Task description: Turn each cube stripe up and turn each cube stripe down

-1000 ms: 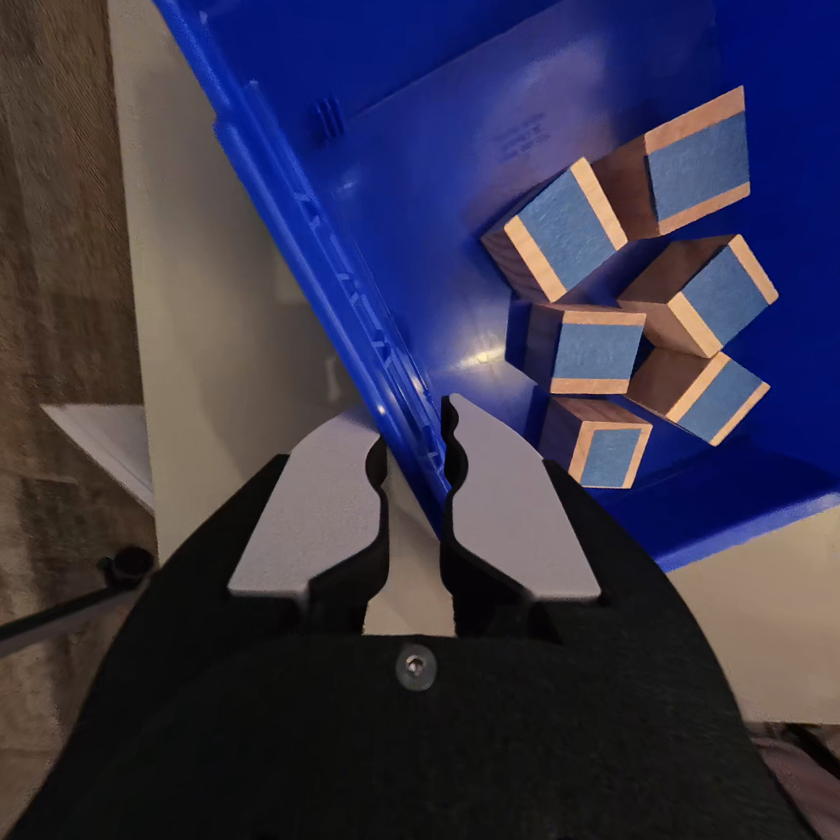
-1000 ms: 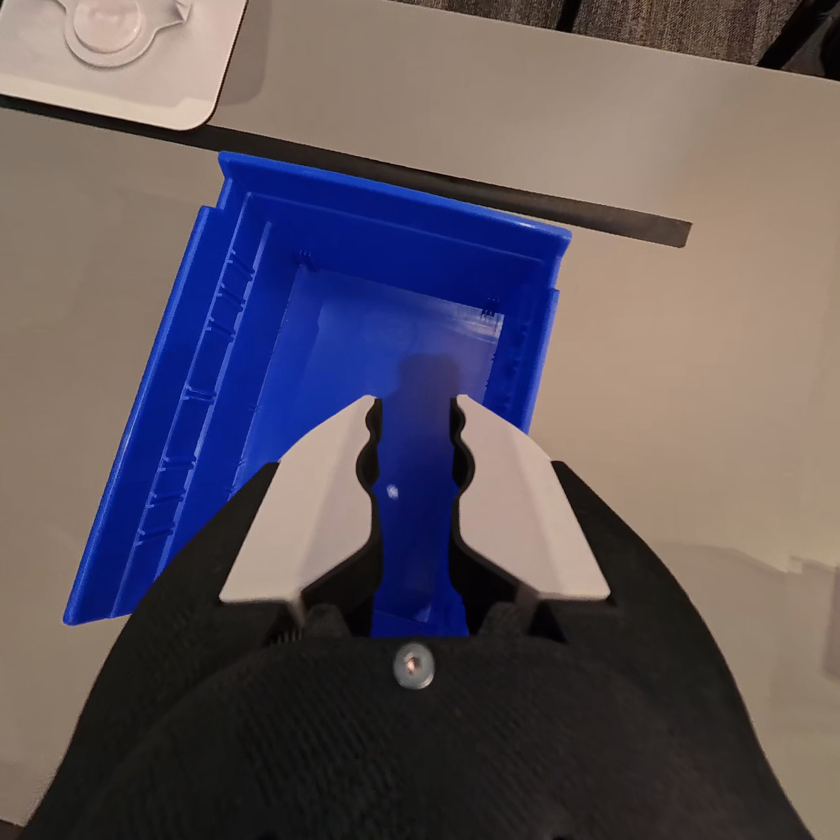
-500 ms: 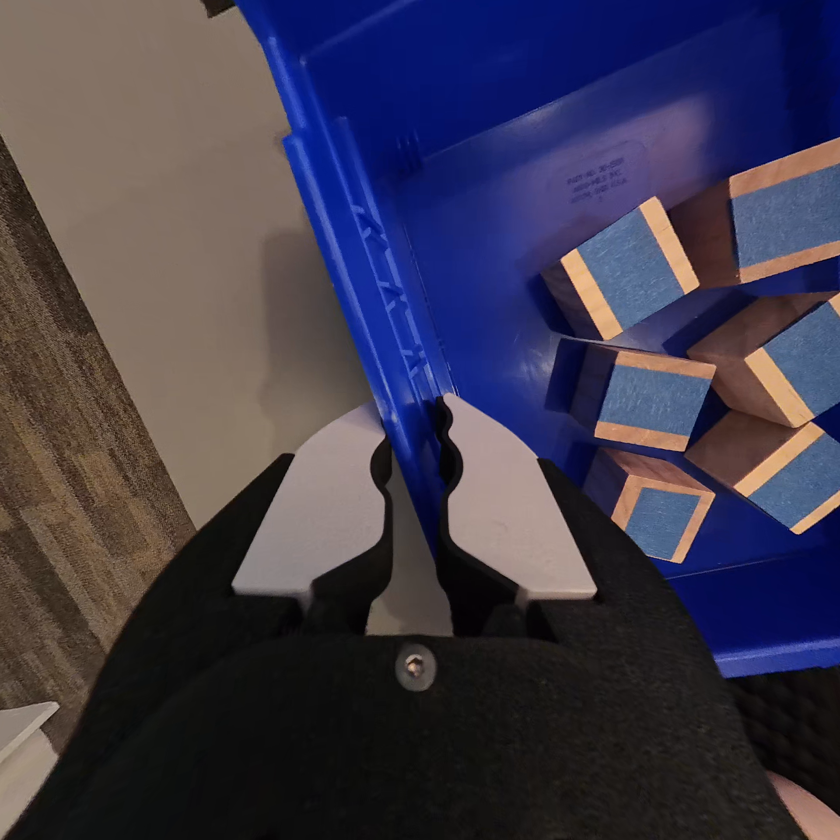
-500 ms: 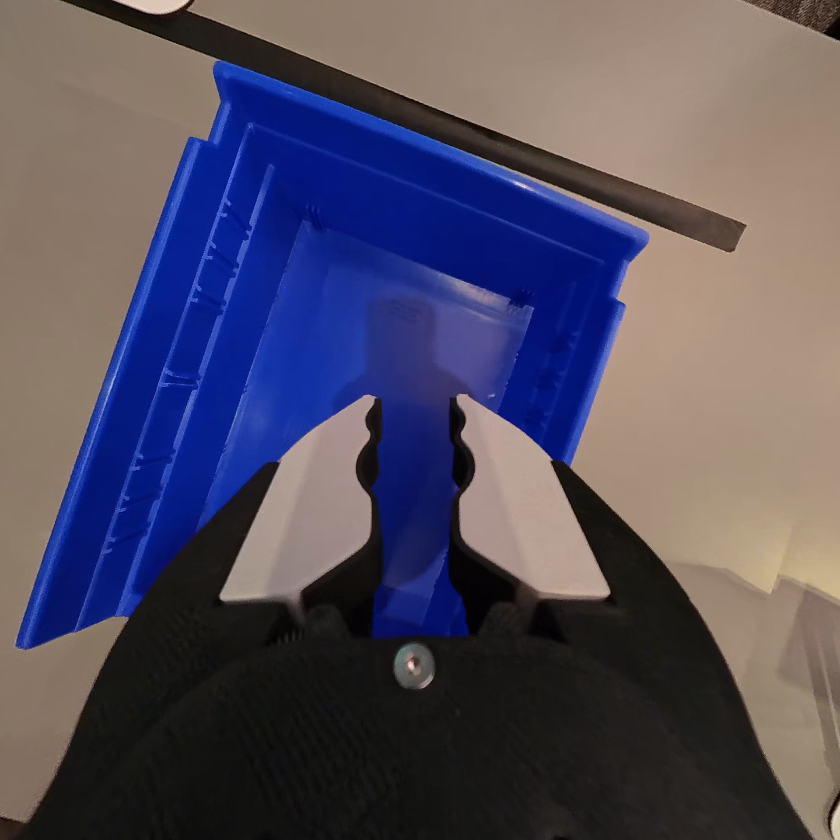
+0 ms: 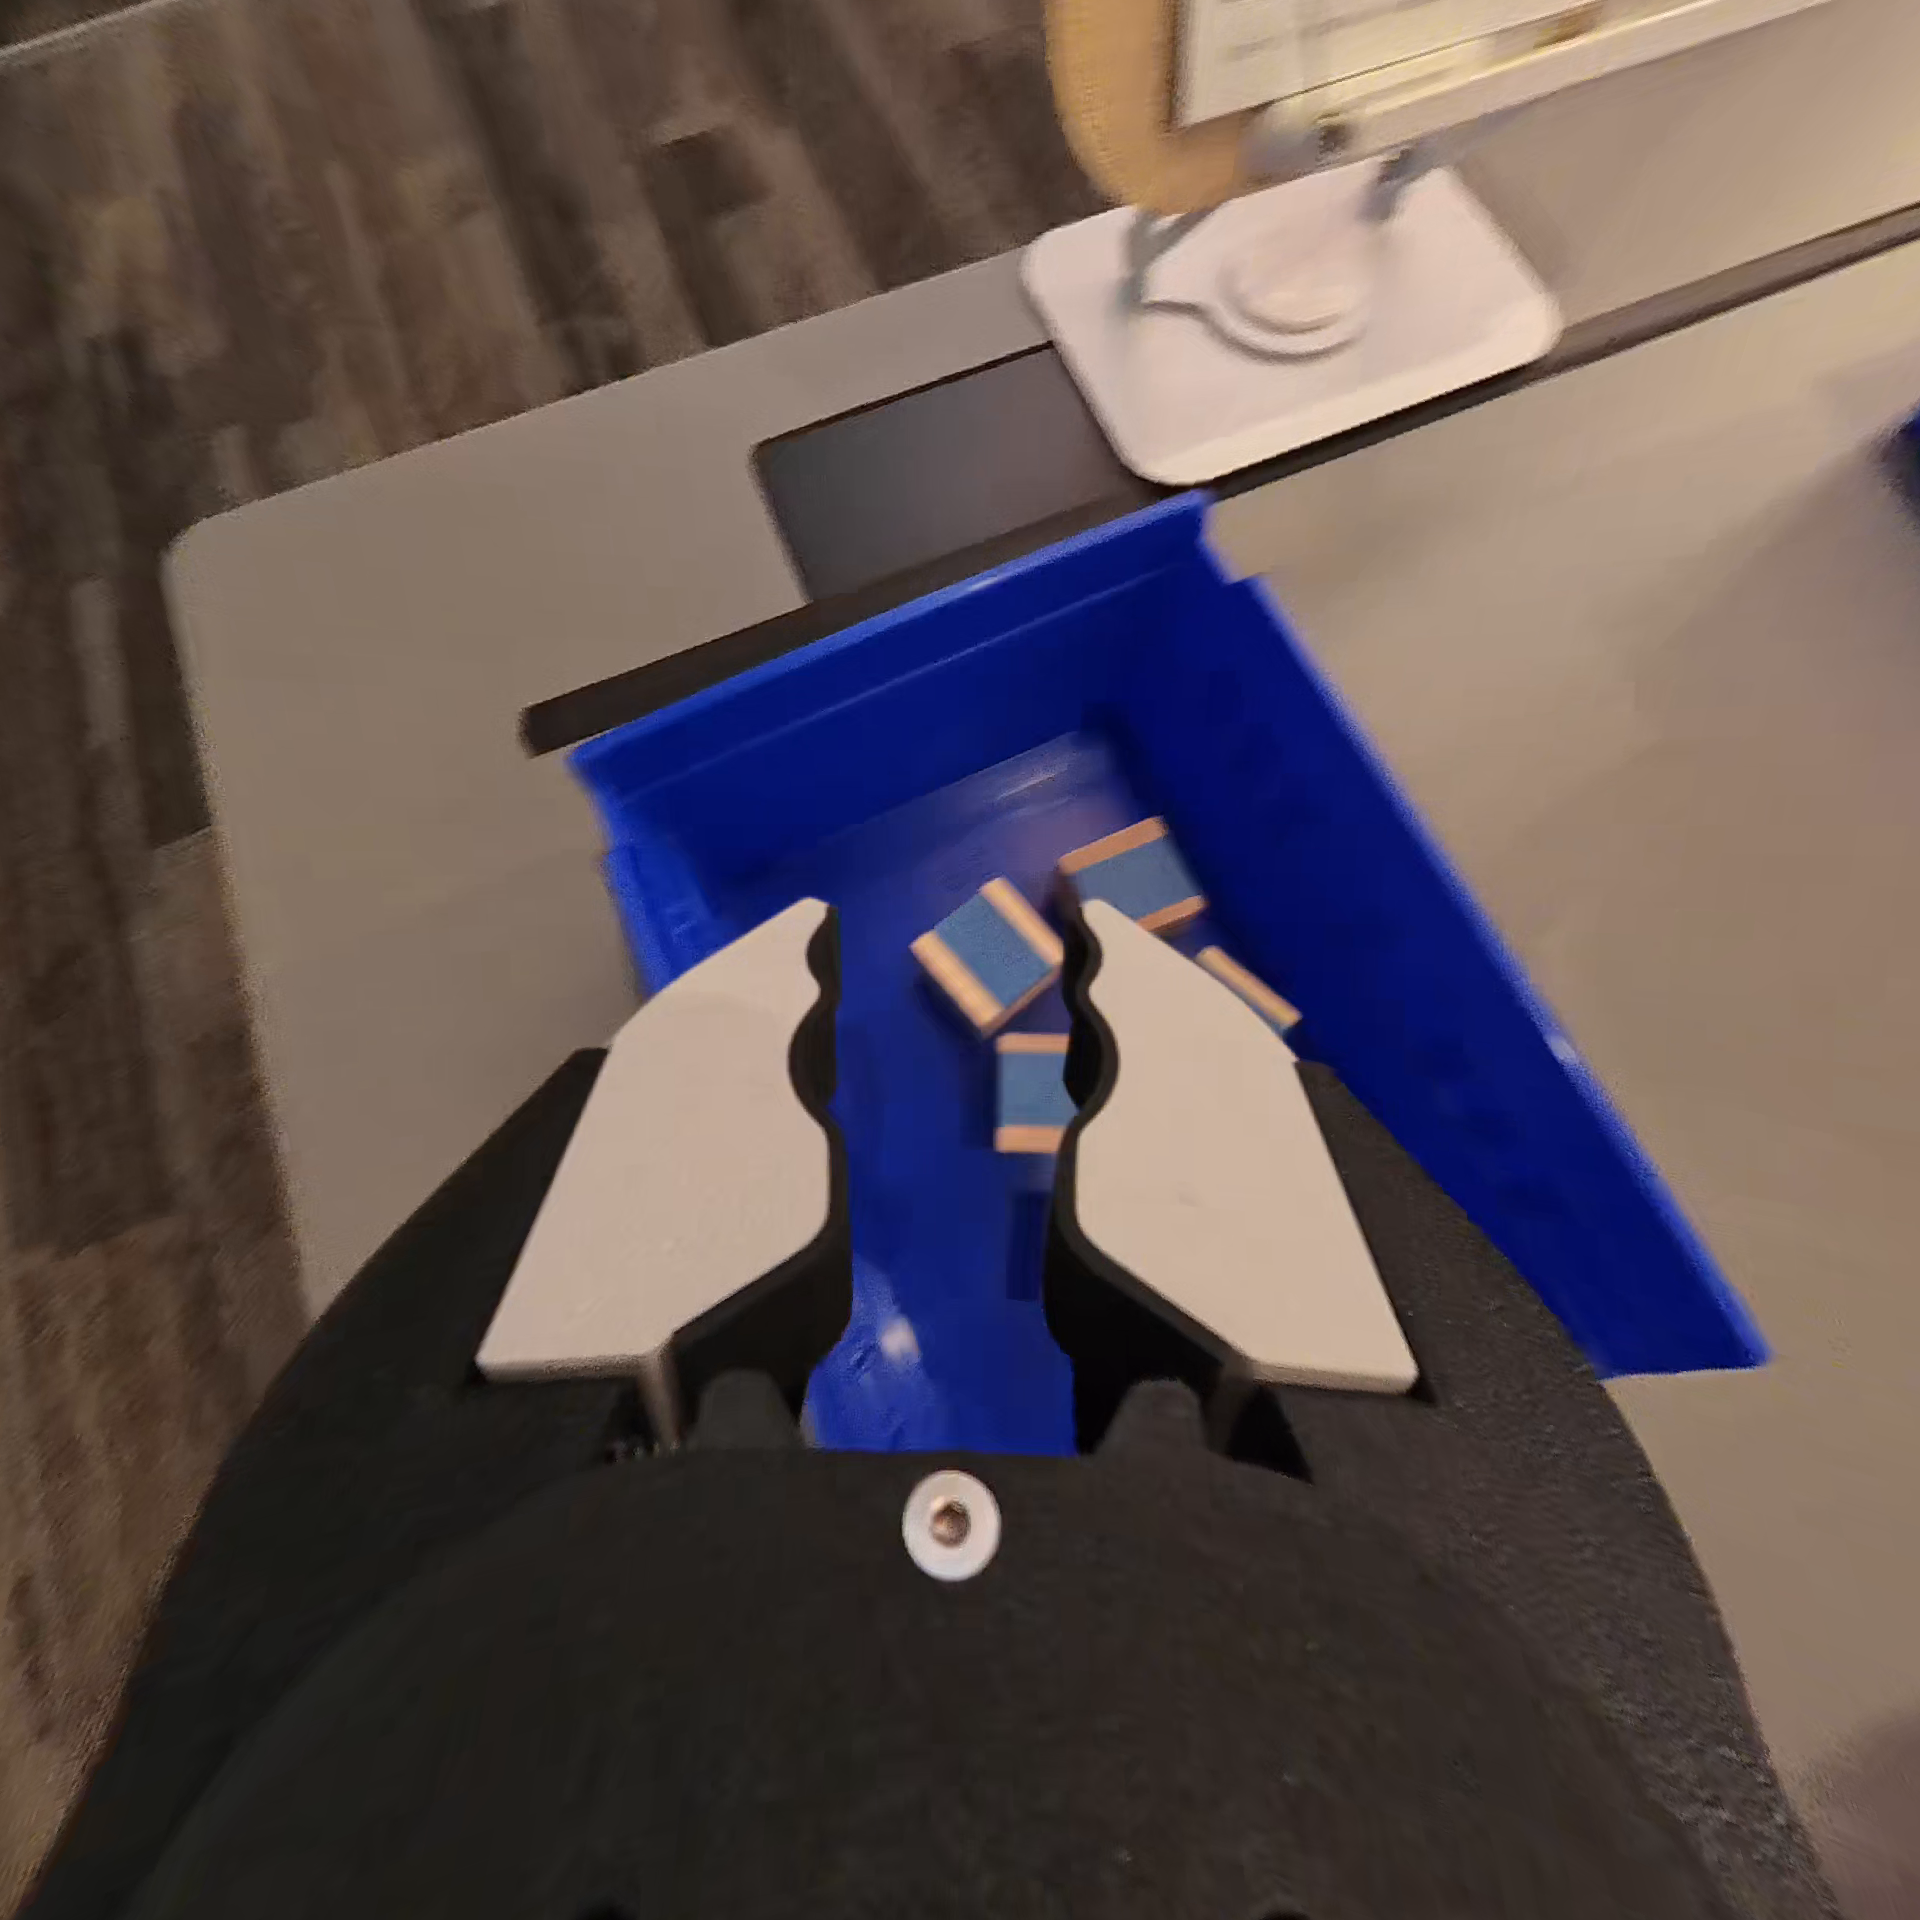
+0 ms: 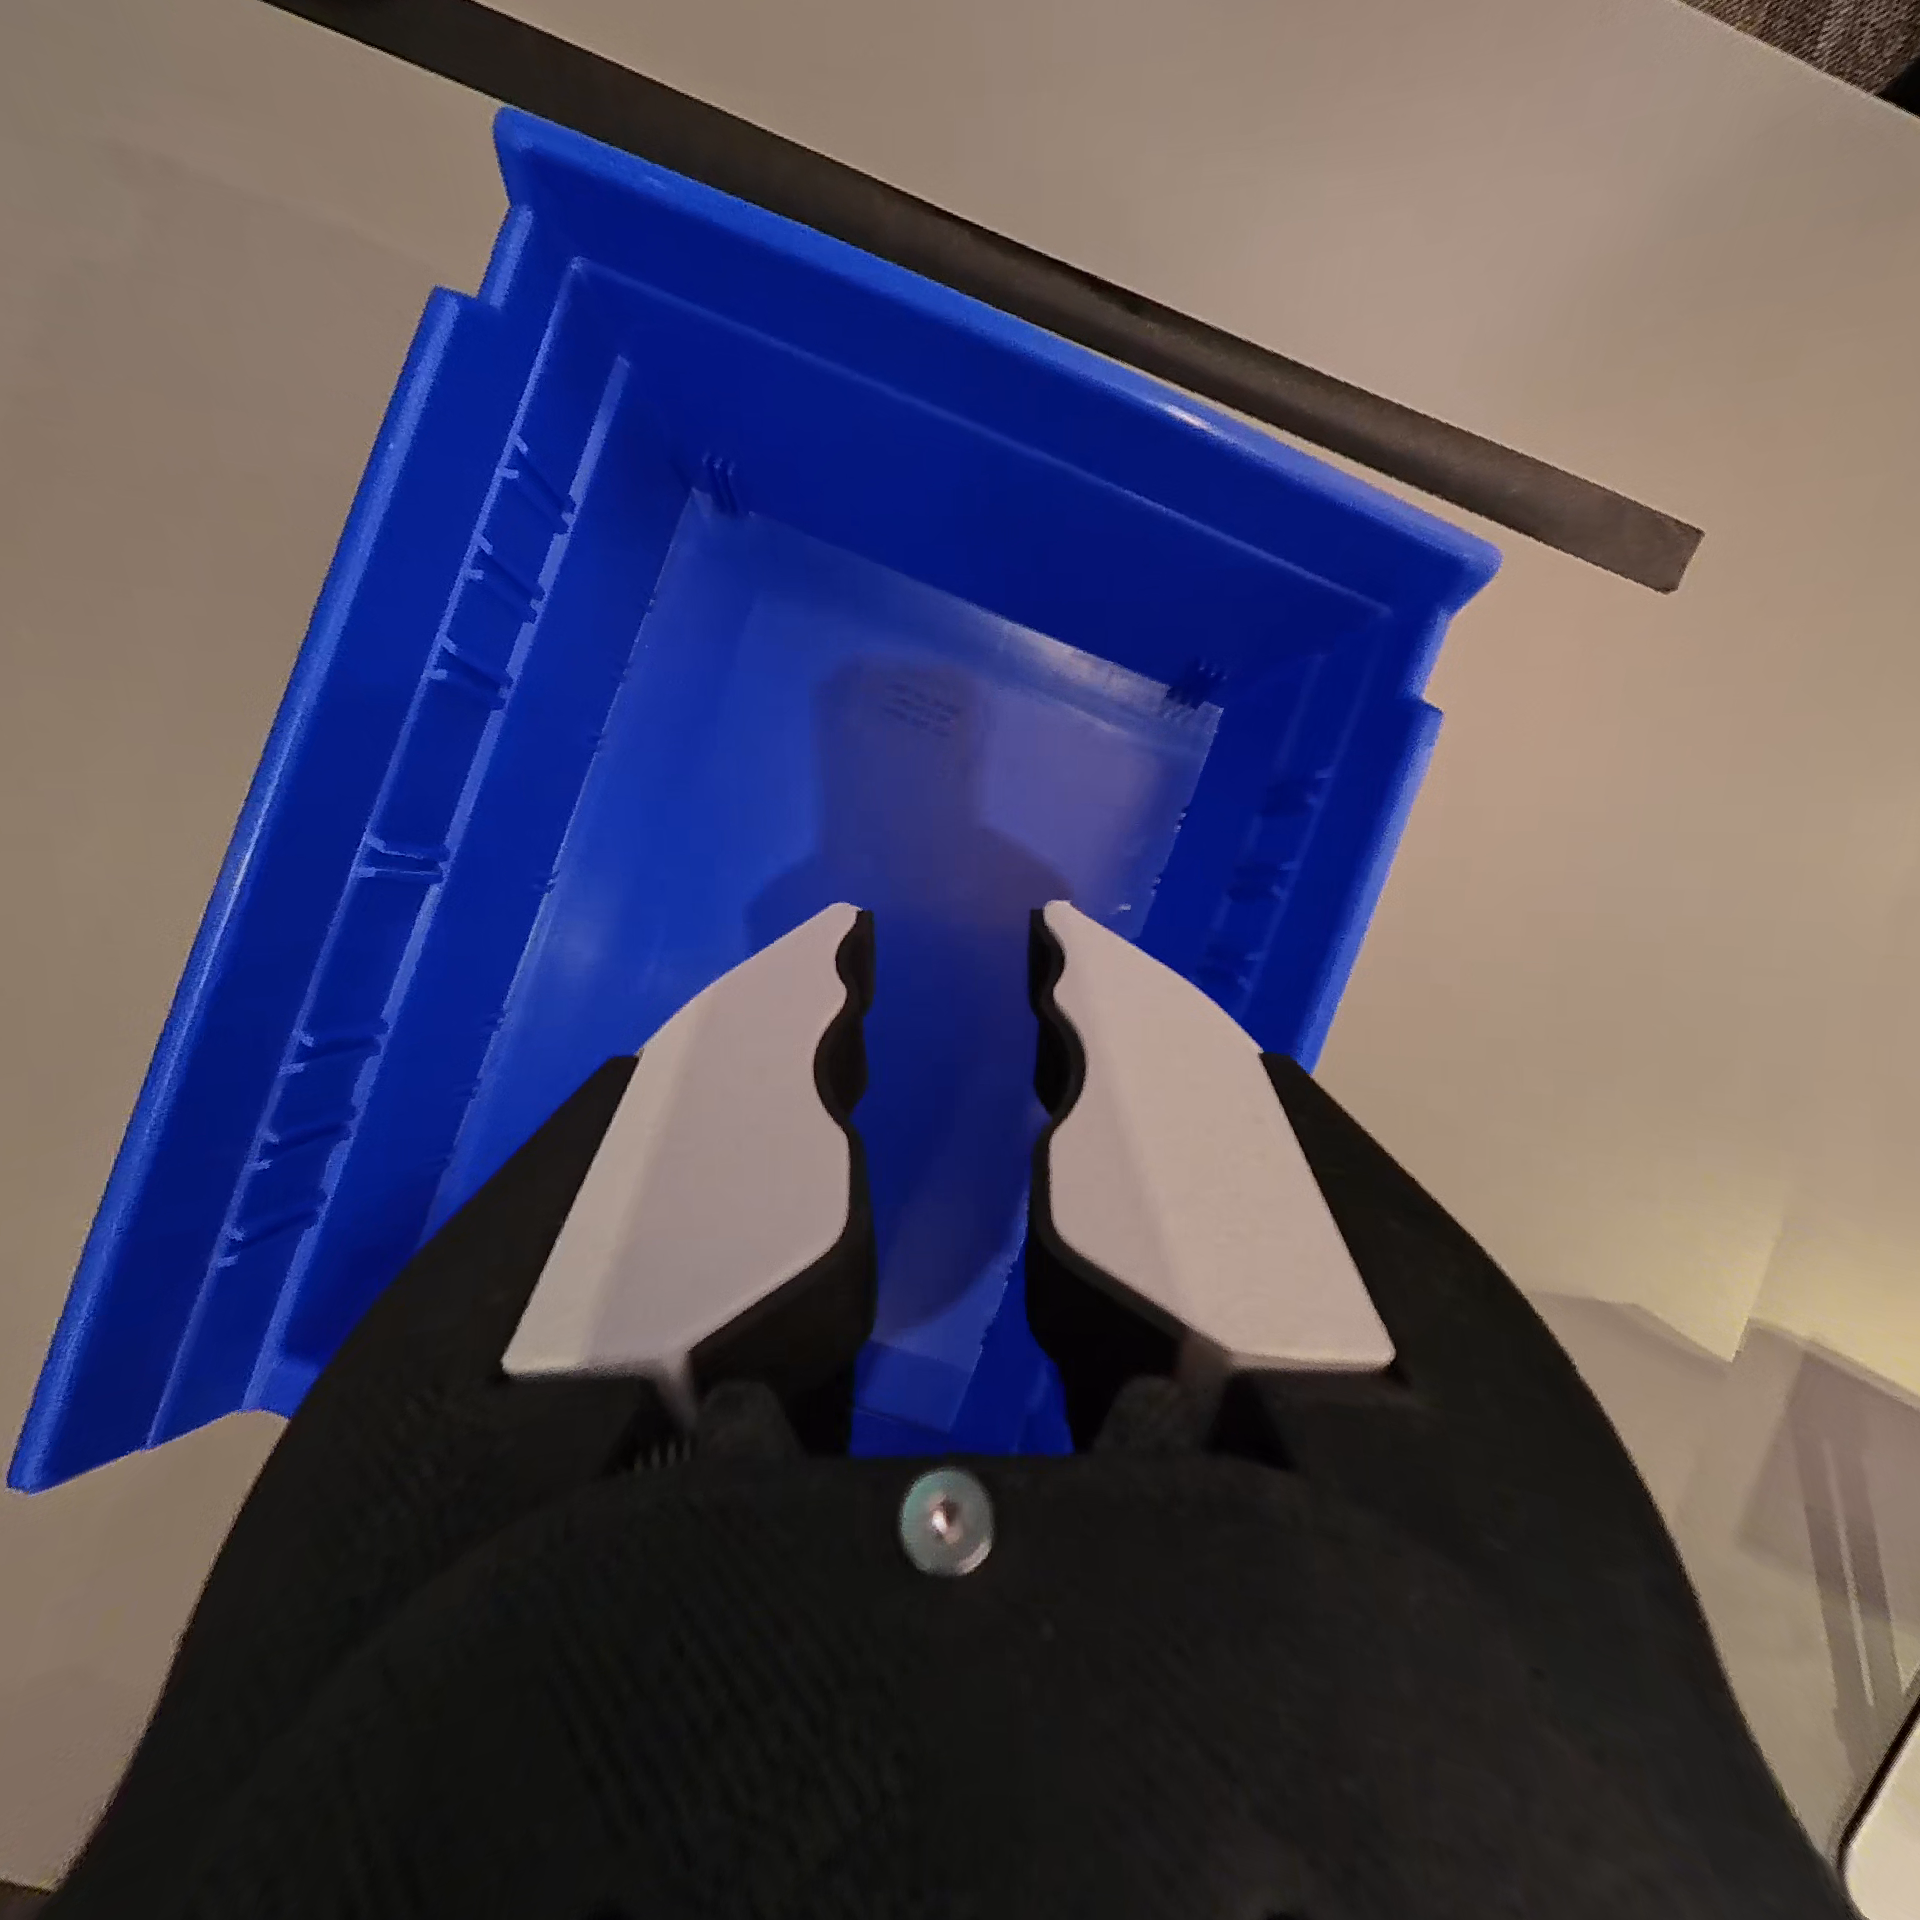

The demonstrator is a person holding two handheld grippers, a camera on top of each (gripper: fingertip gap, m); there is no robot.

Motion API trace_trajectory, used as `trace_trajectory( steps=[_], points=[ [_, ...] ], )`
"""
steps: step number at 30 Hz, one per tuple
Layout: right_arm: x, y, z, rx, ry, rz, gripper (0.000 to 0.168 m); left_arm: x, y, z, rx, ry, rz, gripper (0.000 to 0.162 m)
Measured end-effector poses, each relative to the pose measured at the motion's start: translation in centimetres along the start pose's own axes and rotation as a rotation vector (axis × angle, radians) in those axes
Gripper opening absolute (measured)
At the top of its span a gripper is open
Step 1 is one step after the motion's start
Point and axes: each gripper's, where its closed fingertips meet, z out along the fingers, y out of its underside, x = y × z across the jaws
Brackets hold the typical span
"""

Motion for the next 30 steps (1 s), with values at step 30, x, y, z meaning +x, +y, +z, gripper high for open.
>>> trace_trajectory(
  steps=[30],
  points=[
    [-2.1,0.8,2.2,-0.141,0.020,-0.127,0.030,6.3,7.6,13.7,-0.628,-0.051,-0.136,0.049]
  ],
)
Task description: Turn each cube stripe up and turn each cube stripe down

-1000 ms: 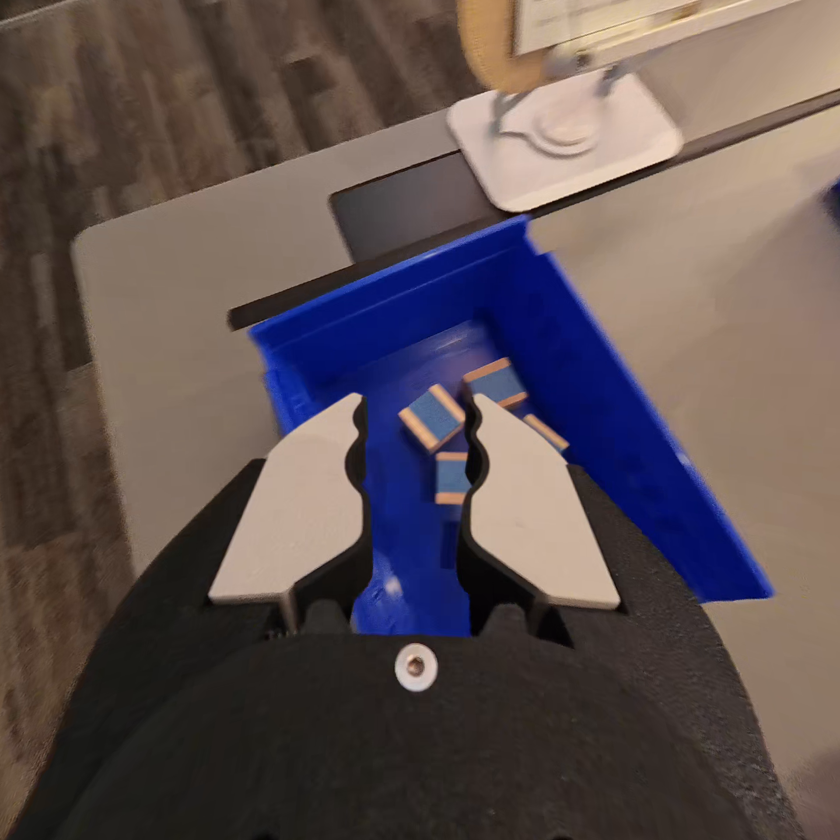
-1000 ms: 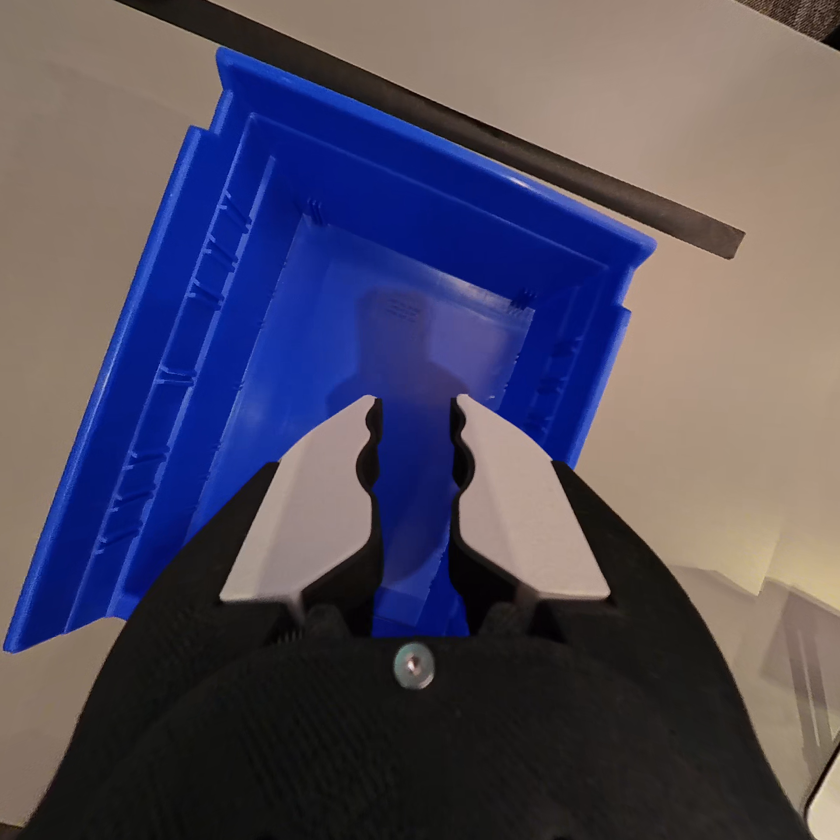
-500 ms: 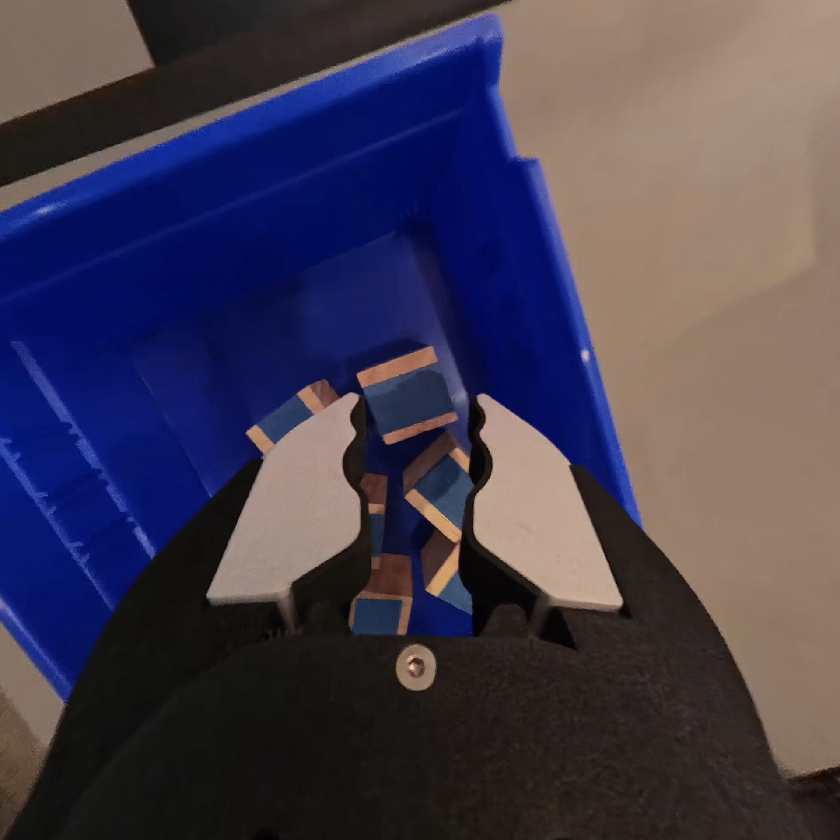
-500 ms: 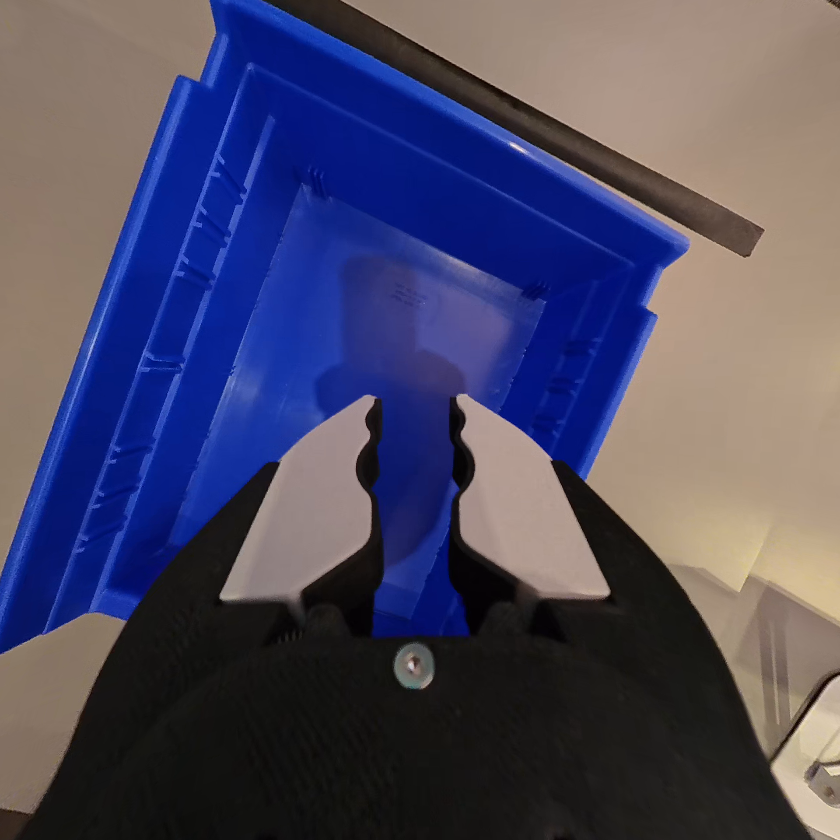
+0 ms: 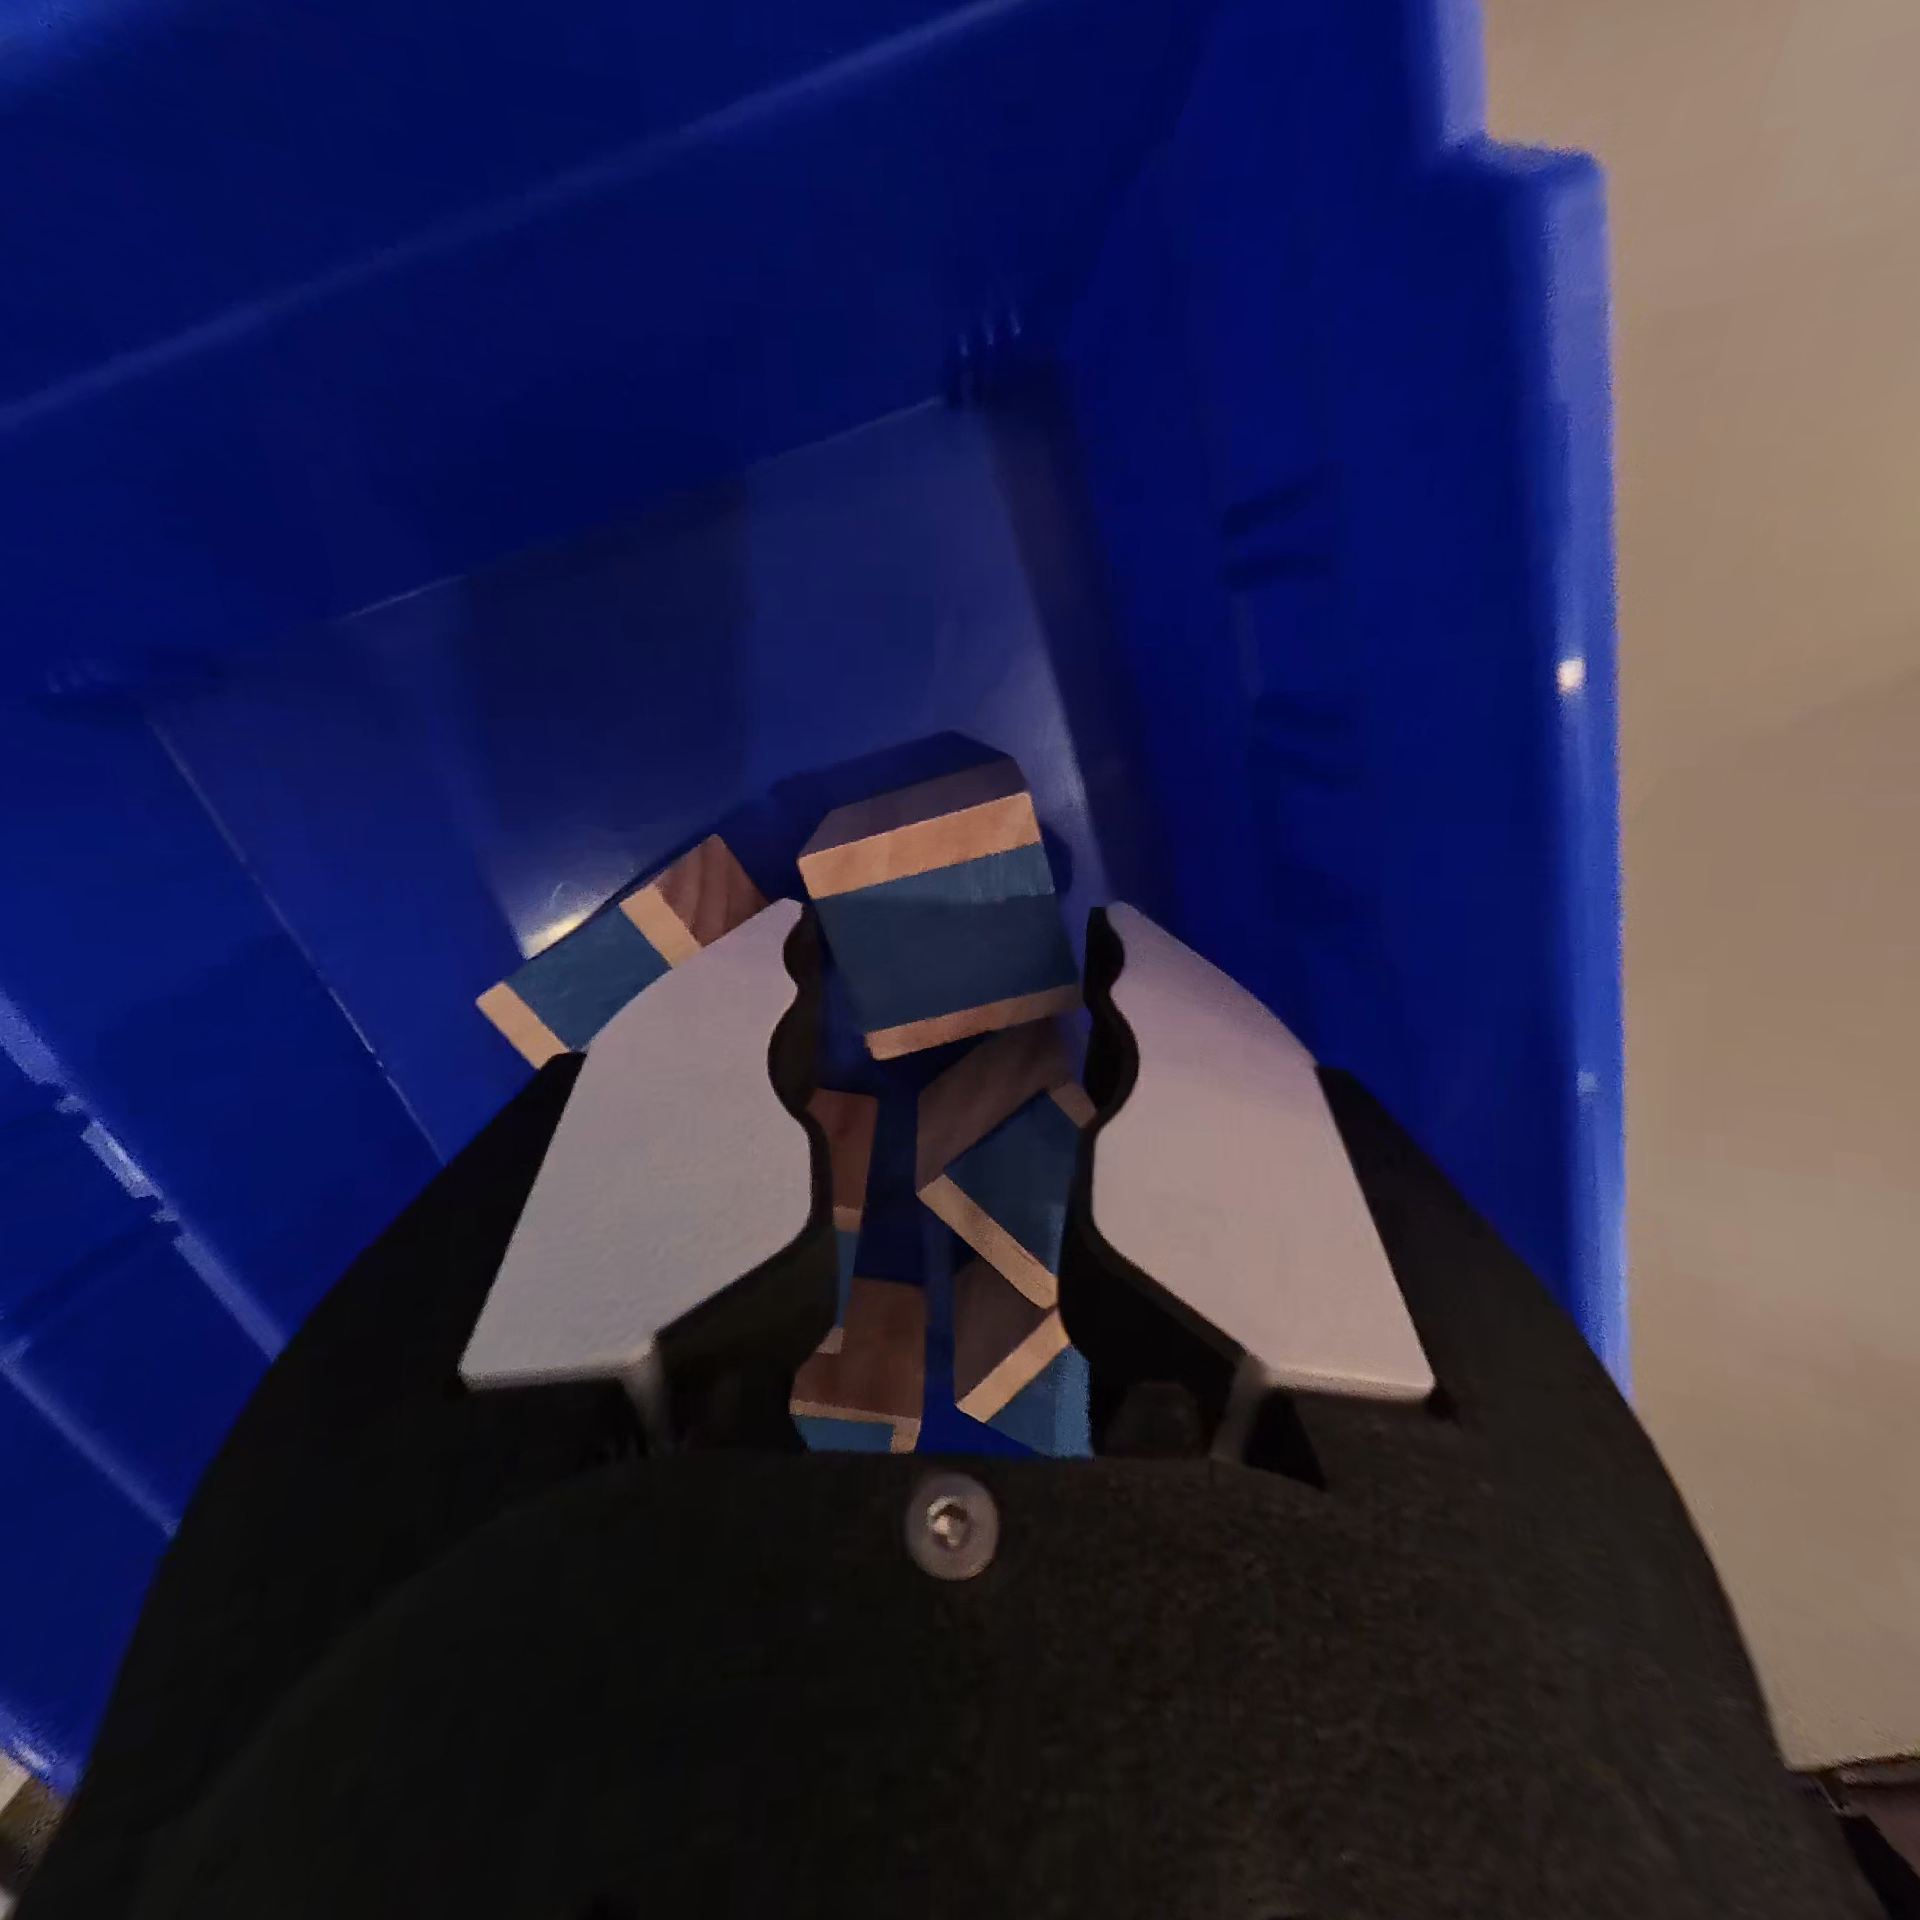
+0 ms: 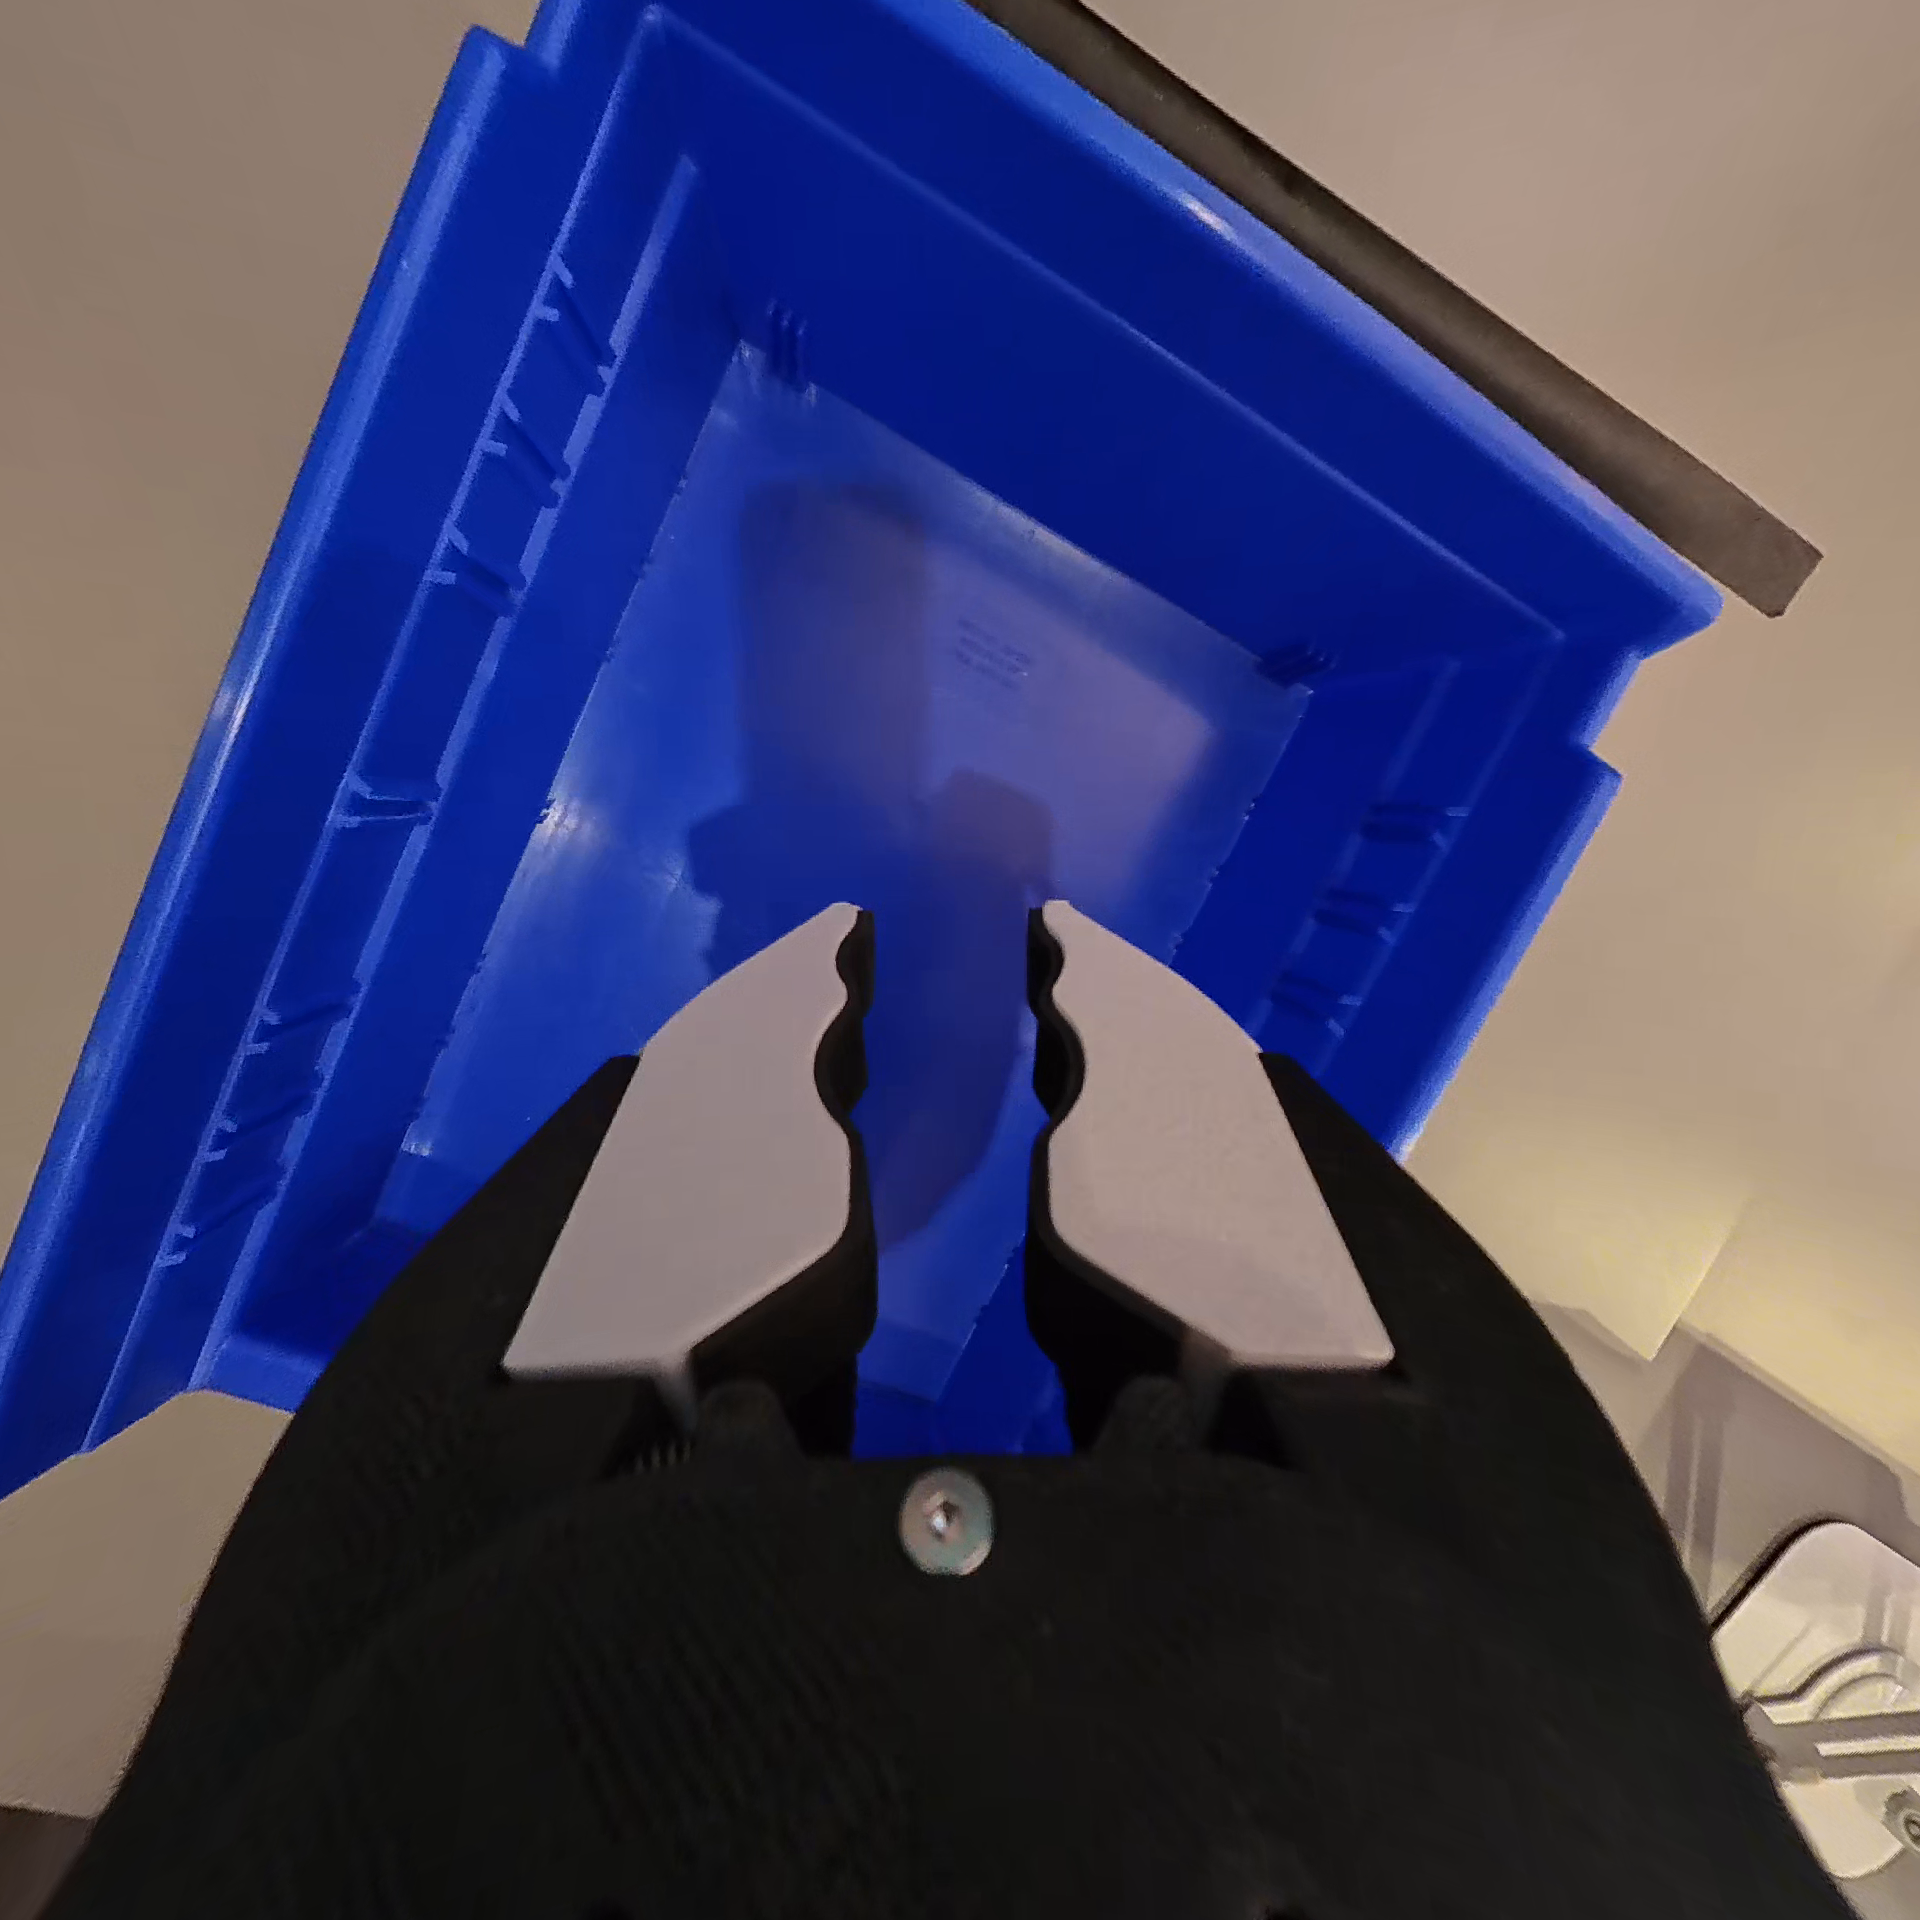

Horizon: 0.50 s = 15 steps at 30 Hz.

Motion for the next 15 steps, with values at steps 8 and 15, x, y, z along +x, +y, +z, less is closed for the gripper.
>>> trace_trajectory(
  steps=[8,15],
  points=[
    [-0.39,-0.07,0.31,-0.014,-0.002,-0.018,0.029,-0.18,0.11,0.43,-0.028,-0.057,0.015,0.049],
    [-0.57,-0.11,0.39,-0.020,-0.001,-0.030,0.029,0.46,-0.04,0.05,-0.019,-0.007,0.069,0.048]
  ],
)
